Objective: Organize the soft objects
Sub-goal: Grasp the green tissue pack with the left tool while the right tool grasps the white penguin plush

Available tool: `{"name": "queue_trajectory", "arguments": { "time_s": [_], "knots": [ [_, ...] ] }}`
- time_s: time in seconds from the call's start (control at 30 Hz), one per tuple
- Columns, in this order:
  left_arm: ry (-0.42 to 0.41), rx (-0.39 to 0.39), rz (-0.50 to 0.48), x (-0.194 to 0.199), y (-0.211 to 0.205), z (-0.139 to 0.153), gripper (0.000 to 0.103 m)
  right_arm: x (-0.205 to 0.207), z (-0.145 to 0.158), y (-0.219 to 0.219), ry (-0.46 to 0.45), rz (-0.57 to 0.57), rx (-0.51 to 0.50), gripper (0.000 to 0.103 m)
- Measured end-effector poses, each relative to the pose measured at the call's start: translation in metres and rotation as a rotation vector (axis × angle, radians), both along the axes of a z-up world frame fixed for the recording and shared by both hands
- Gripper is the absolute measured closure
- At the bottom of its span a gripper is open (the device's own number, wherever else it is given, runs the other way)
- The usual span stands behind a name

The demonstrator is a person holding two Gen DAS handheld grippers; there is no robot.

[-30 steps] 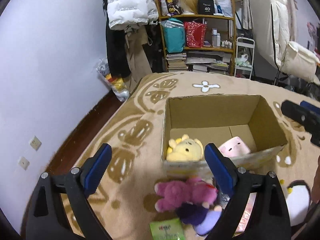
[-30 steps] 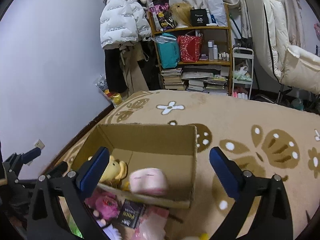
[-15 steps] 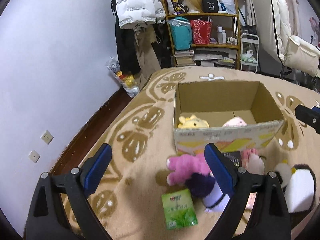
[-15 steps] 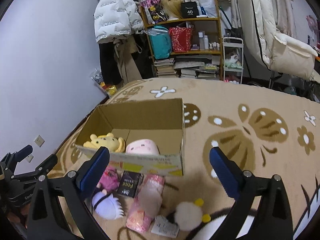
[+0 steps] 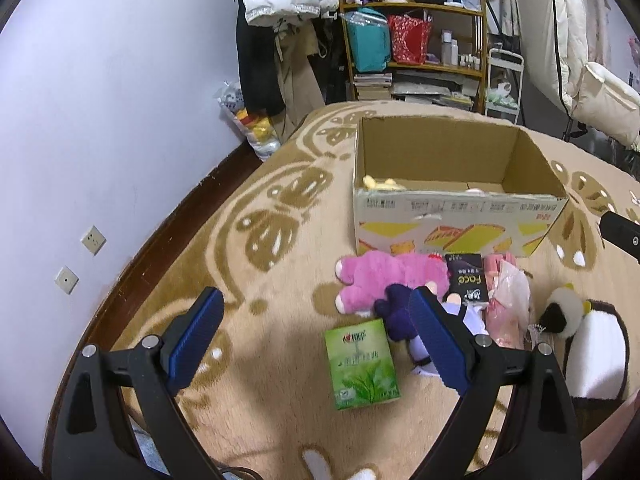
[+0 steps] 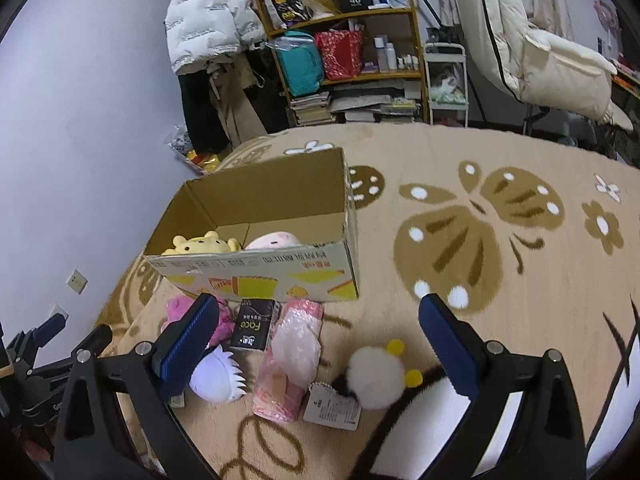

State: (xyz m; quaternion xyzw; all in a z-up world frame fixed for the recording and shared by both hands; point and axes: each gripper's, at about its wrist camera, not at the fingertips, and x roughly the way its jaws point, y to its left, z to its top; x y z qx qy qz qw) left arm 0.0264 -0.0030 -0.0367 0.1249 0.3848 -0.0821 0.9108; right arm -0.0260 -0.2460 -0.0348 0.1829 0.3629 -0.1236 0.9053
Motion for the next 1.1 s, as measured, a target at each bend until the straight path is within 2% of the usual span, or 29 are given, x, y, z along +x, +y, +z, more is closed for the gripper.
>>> {"name": "queue_trajectory", "arguments": {
  "time_s": [0.53,0.93,1.1],
  "knots": [
    [0.121,0.036,0.005,0.015,-0.005,-0.031,0.010,0.016,-0.040,-0.008,0.143,-0.065,0.060,0.001],
    [0.228,0.063,-0.003,0.025,-0.012,-0.057,0.010,0.029,-0.066,-0.010,0.245,-0.073,0.096,0.001],
    [0.273,0.063,0.004,0.030,-0.011,-0.067,0.010,0.033,-0.076,-0.011,0.287,-0.077,0.108,0.005]
  ]
}}
